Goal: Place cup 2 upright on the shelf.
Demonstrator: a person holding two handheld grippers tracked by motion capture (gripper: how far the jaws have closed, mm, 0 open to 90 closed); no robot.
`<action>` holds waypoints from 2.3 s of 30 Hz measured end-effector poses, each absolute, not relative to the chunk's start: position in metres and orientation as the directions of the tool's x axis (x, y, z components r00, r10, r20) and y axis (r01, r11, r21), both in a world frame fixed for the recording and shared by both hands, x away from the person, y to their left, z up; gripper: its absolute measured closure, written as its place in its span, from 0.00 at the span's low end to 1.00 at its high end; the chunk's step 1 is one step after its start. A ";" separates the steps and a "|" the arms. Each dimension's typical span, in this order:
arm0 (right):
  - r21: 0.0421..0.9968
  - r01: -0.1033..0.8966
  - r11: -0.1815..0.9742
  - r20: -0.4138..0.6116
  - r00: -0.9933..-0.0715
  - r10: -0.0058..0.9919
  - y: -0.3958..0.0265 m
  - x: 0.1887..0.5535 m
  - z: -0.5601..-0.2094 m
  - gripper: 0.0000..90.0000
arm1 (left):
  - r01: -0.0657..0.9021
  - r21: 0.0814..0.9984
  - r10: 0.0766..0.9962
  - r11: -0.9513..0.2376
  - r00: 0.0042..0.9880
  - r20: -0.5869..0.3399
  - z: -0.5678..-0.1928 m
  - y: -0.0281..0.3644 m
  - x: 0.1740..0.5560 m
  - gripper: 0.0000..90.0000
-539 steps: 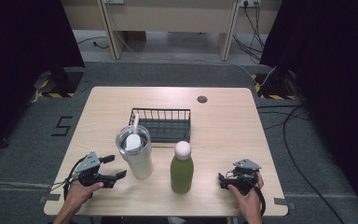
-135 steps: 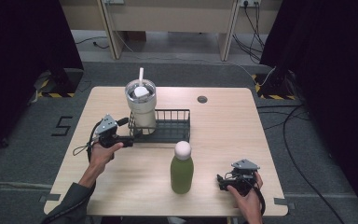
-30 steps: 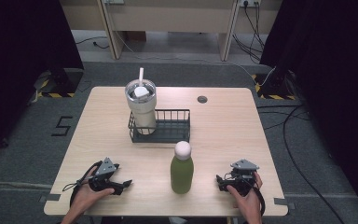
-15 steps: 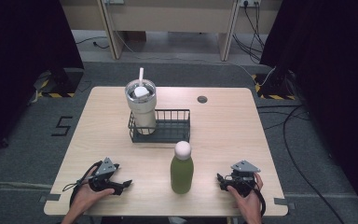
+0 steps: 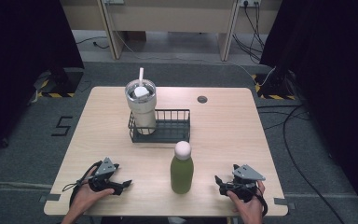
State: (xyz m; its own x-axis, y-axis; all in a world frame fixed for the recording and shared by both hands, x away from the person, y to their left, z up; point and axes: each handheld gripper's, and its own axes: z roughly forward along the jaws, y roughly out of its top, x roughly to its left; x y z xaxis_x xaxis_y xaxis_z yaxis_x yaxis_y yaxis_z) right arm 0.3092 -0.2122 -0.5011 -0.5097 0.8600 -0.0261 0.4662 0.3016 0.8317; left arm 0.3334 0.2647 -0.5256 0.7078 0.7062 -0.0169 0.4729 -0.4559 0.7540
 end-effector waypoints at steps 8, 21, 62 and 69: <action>0.860 0.415 0.298 -0.013 -0.566 0.824 -0.204 0.296 -0.492 0.17 | 0.473 0.753 0.706 -0.457 0.708 -0.017 -0.526 0.265 0.333 0.15; 0.905 0.326 0.275 0.007 -0.656 0.755 -0.186 0.278 -0.474 0.17 | 0.474 0.753 0.706 -0.457 0.708 -0.017 -0.526 0.265 0.333 0.15; 0.927 0.245 0.283 0.042 -0.818 0.573 -0.119 0.292 -0.486 0.17 | 0.473 0.753 0.706 -0.457 0.708 -0.016 -0.526 0.265 0.333 0.15; 0.931 0.242 0.273 0.047 -0.822 0.567 -0.110 0.299 -0.492 0.16 | 0.473 0.754 0.706 -0.456 0.708 -0.017 -0.526 0.265 0.333 0.15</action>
State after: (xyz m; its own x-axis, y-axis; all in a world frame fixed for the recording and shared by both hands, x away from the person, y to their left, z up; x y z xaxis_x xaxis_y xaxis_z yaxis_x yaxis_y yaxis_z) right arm 0.2995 -0.1103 -0.4915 -0.8223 0.5671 0.0473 0.2418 0.2731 0.9311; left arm 0.3333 0.2646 -0.5257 0.7079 0.7061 -0.0168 0.4730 -0.4563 0.7537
